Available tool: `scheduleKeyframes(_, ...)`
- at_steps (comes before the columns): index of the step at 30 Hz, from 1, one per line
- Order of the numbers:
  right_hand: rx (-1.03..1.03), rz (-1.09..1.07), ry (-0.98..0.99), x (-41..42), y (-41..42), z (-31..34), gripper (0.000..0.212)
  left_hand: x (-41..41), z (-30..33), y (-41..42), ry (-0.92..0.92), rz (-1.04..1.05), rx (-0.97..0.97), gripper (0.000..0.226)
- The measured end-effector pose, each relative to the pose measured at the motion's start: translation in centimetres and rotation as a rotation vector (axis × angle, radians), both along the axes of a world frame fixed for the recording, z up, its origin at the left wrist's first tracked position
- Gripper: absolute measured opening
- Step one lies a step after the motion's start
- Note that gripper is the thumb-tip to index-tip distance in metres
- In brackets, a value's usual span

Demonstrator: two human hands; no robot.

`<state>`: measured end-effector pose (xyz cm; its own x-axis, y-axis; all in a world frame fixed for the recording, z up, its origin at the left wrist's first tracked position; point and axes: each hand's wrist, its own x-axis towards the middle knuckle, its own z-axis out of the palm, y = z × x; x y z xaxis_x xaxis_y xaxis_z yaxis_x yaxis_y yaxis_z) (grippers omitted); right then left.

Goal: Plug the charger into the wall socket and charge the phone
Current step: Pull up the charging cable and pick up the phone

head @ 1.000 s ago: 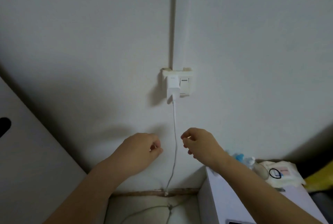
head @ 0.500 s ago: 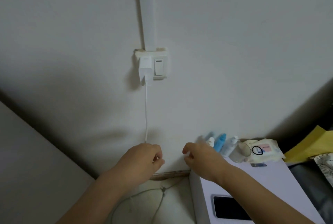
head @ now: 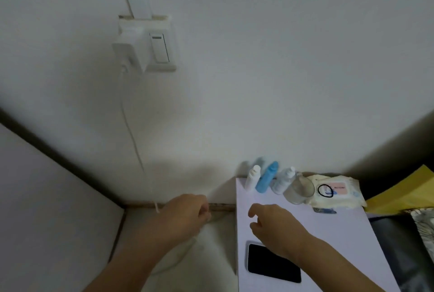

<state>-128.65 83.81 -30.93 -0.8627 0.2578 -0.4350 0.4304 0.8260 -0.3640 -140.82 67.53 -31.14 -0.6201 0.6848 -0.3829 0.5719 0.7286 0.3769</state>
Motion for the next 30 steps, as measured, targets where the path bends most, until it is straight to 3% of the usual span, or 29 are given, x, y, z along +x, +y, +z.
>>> scheduleKeyframes(10, -0.080, -0.012, -0.078, 0.9, 2.9, -6.5, 0.031, -0.8, -5.6, 2.8, -0.028, 0.053, -0.079, 0.024)
scheduleKeyframes(16, -0.109, -0.072, -0.117, 0.1, 3.3, -9.9, 0.031, -2.8, -10.4, 5.0, 0.072, -0.019, -0.078, 0.025)
scheduleKeyframes(21, -0.115, -0.097, -0.166, -0.1, 3.3, -12.8, 0.031, -5.0, -16.1, 4.5, 0.319, -0.060, -0.390, 0.029)
scheduleKeyframes(25, -0.108, -0.090, -0.200, -0.1, 3.1, -14.5, 0.031, -6.2, -19.6, 1.1, 0.480, 0.065, -0.529, 0.035)
scheduleKeyframes(30, -0.089, -0.075, -0.174, 0.2, 2.7, -16.0, 0.028, -8.1, -19.9, -2.5, 0.472, 0.090, -0.737, 0.031)
